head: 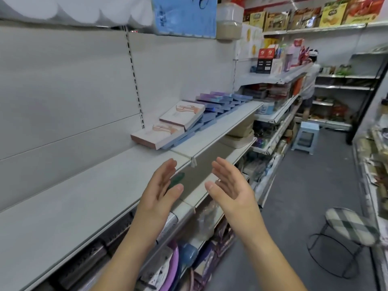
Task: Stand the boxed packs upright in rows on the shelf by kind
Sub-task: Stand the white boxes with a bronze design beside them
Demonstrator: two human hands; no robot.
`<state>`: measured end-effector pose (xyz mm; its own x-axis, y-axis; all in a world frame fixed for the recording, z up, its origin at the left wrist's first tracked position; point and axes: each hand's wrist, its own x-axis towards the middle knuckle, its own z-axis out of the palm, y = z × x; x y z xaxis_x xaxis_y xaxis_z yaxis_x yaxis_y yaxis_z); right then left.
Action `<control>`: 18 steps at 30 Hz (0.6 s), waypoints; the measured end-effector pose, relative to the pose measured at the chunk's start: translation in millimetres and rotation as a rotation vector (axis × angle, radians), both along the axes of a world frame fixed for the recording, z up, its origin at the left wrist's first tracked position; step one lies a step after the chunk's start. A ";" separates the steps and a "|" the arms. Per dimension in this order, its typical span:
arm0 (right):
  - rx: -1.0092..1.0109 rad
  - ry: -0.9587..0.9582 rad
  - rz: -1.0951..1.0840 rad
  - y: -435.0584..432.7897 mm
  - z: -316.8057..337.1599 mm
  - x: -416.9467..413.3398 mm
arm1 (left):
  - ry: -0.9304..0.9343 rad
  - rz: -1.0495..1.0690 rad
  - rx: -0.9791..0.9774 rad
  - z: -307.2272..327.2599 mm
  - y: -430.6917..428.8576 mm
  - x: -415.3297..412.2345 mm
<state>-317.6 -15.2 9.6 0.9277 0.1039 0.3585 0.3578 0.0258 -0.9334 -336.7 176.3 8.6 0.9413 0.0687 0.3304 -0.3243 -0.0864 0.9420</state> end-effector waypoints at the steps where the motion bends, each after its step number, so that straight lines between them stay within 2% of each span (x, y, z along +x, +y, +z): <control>1: -0.002 0.005 0.002 -3.3 -1.3 13.8 | 0.004 0.005 -0.002 -0.1 -3.9 13.7; 13: -0.125 0.042 0.008 -12.6 7.5 205.9 | 0.030 0.129 -0.133 -0.1 -12.8 190.0; 18: -0.114 0.069 0.058 -5.3 5.3 273.2 | 0.073 0.255 -0.094 -1.4 -0.6 236.7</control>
